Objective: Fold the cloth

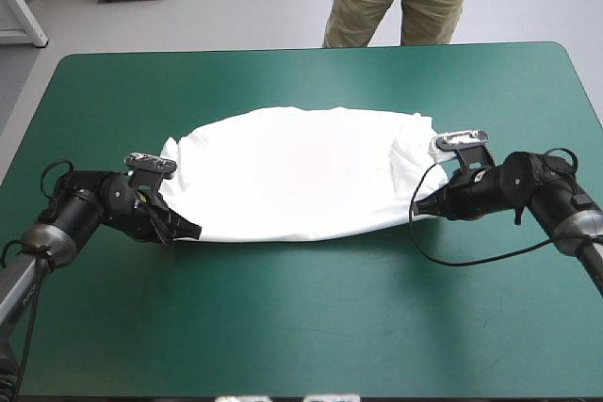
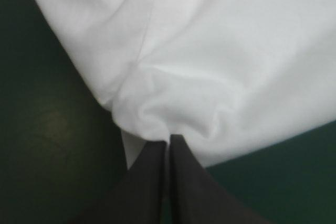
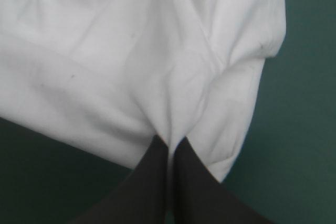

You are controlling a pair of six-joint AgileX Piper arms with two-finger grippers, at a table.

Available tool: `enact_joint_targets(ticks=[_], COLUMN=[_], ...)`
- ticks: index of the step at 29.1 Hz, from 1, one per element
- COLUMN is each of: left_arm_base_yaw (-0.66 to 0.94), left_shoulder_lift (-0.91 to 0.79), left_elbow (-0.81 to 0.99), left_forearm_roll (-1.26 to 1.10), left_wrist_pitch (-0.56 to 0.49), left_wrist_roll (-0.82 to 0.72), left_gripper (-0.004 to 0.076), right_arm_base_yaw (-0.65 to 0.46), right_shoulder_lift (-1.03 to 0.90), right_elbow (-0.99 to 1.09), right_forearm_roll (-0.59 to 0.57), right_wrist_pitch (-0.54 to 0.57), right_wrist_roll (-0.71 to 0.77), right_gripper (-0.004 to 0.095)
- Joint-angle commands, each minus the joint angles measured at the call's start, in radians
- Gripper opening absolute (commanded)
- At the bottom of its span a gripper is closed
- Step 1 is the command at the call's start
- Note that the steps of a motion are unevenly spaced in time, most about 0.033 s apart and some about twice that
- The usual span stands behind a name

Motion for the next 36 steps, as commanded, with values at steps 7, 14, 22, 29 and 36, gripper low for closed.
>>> enact_joint_targets(ticks=[7,14,22,29,36], left_arm_base_yaw=[-0.002,-0.002,-0.002,-0.002,-0.002], left_shoulder_lift=[-0.08,-0.11,-0.11,-0.111,-0.175], left_elbow=[-0.026,0.019,0.084,0.084,0.041], left_forearm_roll=[-0.097,-0.095,-0.097,-0.123,-0.246], left_wrist_pitch=[0.043,0.005,-0.008,0.027,0.02], left_wrist_roll=[0.071,0.069,0.069,0.103,0.121], left_gripper=[-0.0009,-0.0009,-0.0009,0.0027,0.0475], right_arm_base_yaw=[-0.003,-0.003,-0.003,-0.003,-0.003], right_shoulder_lift=[-0.107,-0.145,-0.145,-0.159,-0.317], right_elbow=[0.164,0.214,0.214,0.214,0.136], right_forearm_roll=[-0.034,-0.037,-0.044,-0.044,-0.041], right_wrist_pitch=[-0.011,-0.009,-0.015,-0.017,0.0], right_wrist_roll=[0.039,0.043,0.047,0.047,0.069], right_gripper=[-0.0017,-0.0017,-0.0008,0.025,0.0459])
